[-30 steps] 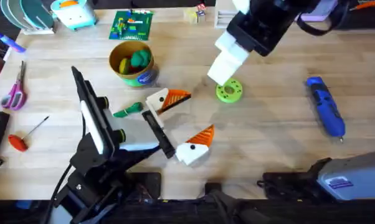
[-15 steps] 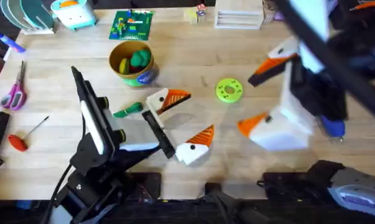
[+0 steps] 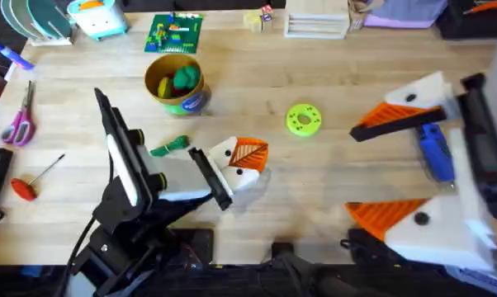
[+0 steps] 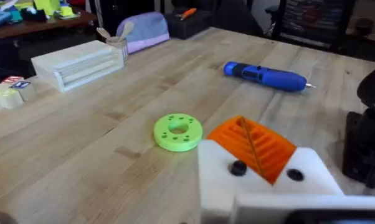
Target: Pick up the gripper from the table and insert it into the empty holder that is missing its gripper. Then pick up a screw, insert it into the mounting hole, and use the screwdriver to tighten it. Finally, clean up the table by picking up the vegetable and placing it into the bucket.
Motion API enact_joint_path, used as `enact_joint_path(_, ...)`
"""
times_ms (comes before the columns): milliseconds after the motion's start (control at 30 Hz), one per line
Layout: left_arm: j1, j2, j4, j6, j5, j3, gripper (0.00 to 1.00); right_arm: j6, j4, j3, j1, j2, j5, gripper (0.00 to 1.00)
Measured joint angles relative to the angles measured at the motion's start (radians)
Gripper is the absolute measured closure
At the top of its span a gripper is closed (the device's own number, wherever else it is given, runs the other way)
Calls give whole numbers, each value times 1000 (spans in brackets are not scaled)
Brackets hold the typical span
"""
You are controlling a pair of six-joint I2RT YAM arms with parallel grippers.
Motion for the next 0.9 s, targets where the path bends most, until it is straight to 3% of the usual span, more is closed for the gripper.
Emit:
enact_joint_path(167,0,0,0,0,0,0,991,3,-38,-14,-61,-65,6,7)
enact_joint_path(367,0,0,0,0,0,0,992,12,-30,-126,-212,-143,35,7)
enact_joint_path(633,0,0,0,0,8,0,992,110,122,-284,-575,-234,236,7)
enact_joint_path(767,0,0,0,0,11,0,992,136,274,-360,-754,-229,305,9)
enact_joint_path(900,0,0,0,0,11,0,992,133,362,-412,-880,-193,338,7)
